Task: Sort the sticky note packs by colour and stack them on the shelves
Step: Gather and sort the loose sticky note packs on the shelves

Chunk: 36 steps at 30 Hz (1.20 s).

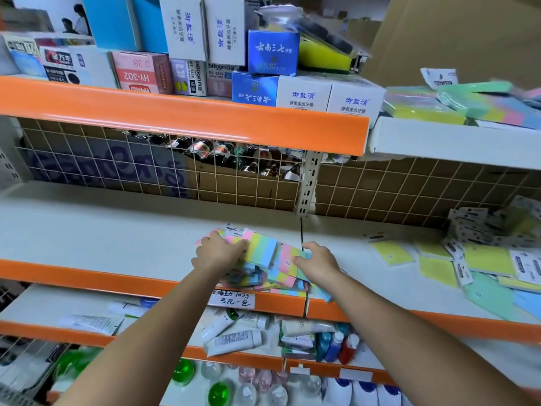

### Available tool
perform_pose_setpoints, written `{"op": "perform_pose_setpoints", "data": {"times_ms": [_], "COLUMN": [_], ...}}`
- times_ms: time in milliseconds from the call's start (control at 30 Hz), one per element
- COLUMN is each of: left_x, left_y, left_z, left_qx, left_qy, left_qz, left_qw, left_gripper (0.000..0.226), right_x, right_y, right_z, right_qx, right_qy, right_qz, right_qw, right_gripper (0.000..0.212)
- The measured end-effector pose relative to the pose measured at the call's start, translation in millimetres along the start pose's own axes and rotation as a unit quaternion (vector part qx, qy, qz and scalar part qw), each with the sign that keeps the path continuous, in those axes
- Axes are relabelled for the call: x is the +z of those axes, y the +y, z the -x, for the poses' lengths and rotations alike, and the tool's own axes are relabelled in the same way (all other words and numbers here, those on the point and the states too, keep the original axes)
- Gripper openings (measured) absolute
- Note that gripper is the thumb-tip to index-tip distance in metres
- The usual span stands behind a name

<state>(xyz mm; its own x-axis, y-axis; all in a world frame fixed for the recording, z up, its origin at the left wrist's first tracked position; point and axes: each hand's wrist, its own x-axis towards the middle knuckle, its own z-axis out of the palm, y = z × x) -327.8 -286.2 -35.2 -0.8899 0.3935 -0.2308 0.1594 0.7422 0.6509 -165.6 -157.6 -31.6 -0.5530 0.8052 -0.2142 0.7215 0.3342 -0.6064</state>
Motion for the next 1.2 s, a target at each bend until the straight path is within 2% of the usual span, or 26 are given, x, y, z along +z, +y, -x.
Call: {"op": "perform_pose_setpoints", "data": {"times_ms": [133,267,433,533,700,833,967,1100,1200], "left_x": [-2,-1,1,3,11,30,67,116,153], "left_y": [5,13,24,33,54,81,115,153,185], "left_z": [-3,1,6,11,24,36,53,75,98], "left_qx": [0.0,0.008,0.021,0.047,0.111,0.143,0.178,0.205,0.212], "left_qy": [-0.001,0.016,0.064,0.101,0.135,0.101,0.035,-0.048,-0.067], "left_qz": [-0.031,-0.072,-0.116,-0.13,-0.139,-0.134,-0.123,-0.069,-0.064], "left_qw": [1.0,0.997,0.991,0.985,0.975,0.975,0.976,0.975,0.973], "left_gripper": [0.075,0.064,0.067,0.064,0.061,0.063,0.06,0.058,0.061], "right_x": [-1,-6,-12,-16,-26,-40,-64,-106,-140], "right_y": [1,2,10,17,27,40,68,104,138], "right_z": [0,-1,-5,-8,-9,-5,-4,0,1], "right_qx": [-0.007,-0.015,-0.022,-0.024,-0.031,-0.029,-0.015,-0.008,-0.002], "right_qy": [-0.015,-0.034,-0.024,-0.057,-0.023,-0.008,0.008,0.05,0.07], "right_qz": [-0.002,-0.023,-0.037,-0.047,-0.088,-0.122,-0.159,-0.157,-0.148], "right_qw": [1.0,0.999,0.999,0.997,0.995,0.992,0.987,0.986,0.986], "right_gripper": [0.05,0.047,0.047,0.043,0.039,0.034,0.024,0.027,0.027]}}
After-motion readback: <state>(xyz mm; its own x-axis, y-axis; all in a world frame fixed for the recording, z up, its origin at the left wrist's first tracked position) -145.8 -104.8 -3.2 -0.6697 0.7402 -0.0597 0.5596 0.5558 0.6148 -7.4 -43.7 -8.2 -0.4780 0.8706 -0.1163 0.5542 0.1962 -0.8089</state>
